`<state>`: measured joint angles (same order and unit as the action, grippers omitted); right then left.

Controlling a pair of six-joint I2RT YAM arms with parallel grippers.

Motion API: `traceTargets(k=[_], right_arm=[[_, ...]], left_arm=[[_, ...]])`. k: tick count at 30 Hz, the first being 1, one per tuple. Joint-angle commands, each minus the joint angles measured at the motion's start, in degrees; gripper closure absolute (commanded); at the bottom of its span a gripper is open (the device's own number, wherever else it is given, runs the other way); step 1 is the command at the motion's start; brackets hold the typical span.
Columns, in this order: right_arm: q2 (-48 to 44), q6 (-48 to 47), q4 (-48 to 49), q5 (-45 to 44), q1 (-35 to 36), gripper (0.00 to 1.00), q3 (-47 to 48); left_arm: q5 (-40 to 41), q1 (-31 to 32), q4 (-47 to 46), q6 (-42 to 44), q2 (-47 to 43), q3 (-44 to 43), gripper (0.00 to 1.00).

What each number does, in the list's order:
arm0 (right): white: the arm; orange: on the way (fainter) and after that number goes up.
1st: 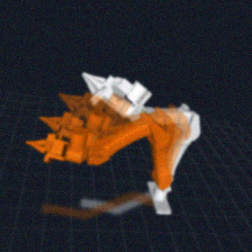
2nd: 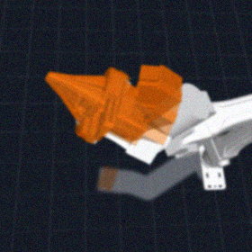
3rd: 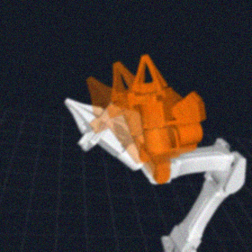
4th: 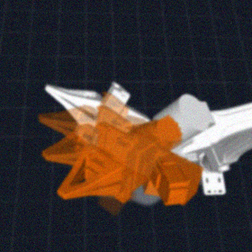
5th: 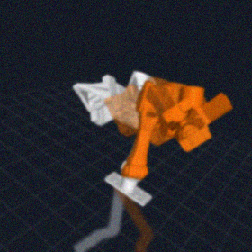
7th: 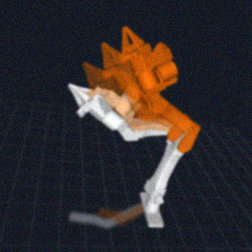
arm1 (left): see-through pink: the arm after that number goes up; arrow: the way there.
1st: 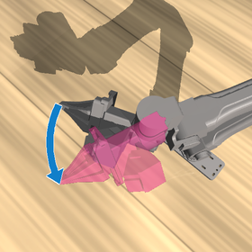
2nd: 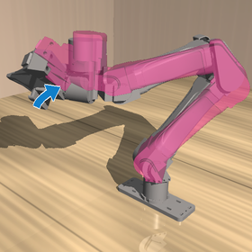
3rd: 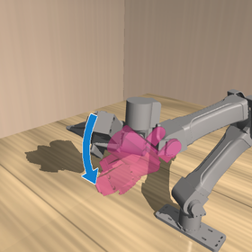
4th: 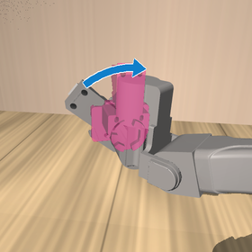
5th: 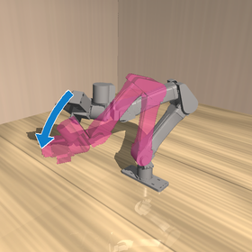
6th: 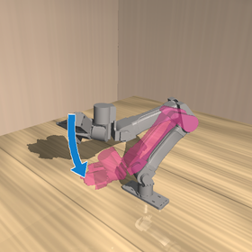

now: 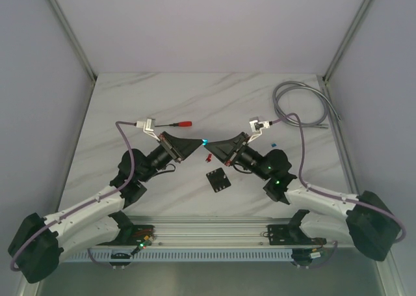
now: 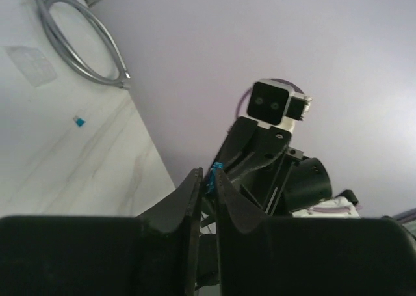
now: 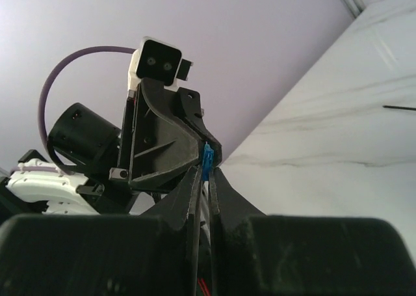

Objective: Snap on the fuse box
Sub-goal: Pick up the fuse from the center of the board, then install the fuse at the fuse box base.

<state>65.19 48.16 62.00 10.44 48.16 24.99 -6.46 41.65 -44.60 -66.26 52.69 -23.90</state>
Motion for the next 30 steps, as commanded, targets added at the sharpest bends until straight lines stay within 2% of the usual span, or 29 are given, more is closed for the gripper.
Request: traceTargets(k=[1,4,8,16,22,27,30], right_arm=[[-5.23,-3.41,-10.4,-0.56,-1.23,1.0,-0.73],[-7.28,-5.25,-18.83,-1.29,-1.6,1.0,-0.85],[-9.04,-7.99,-30.27,-3.23,-1.58,1.0,-0.2],[-5.38,-15.67,-54.46,-7.52,-0.17,1.0,8.22],[2.12,-20.55,-69.22,-14.79,4.66,1.0,17.15],[10.9,-22.55,-76.92,-20.37,9.47,1.0,24.74],[14.94,-22.91,-79.95,-22.44,10.83,1.0,27.87]], left_arm=[[0.84,-2.19,3.71,4.15,-0.11,0.78,0.73],[1.65,-3.69,7.38,6.15,-1.53,1.57,0.61],[1.78,-6.34,10.99,7.71,-3.6,4.76,0.52],[2.71,-10.57,24.37,16.4,-4.53,5.21,0.27],[4.72,-12.86,31.84,21.18,-2.22,3.93,0.14],[6.71,-15.36,36.23,25.6,1.13,2.3,0.02],[8.12,-16.98,36.73,27.76,2.48,2.23,0.0]])
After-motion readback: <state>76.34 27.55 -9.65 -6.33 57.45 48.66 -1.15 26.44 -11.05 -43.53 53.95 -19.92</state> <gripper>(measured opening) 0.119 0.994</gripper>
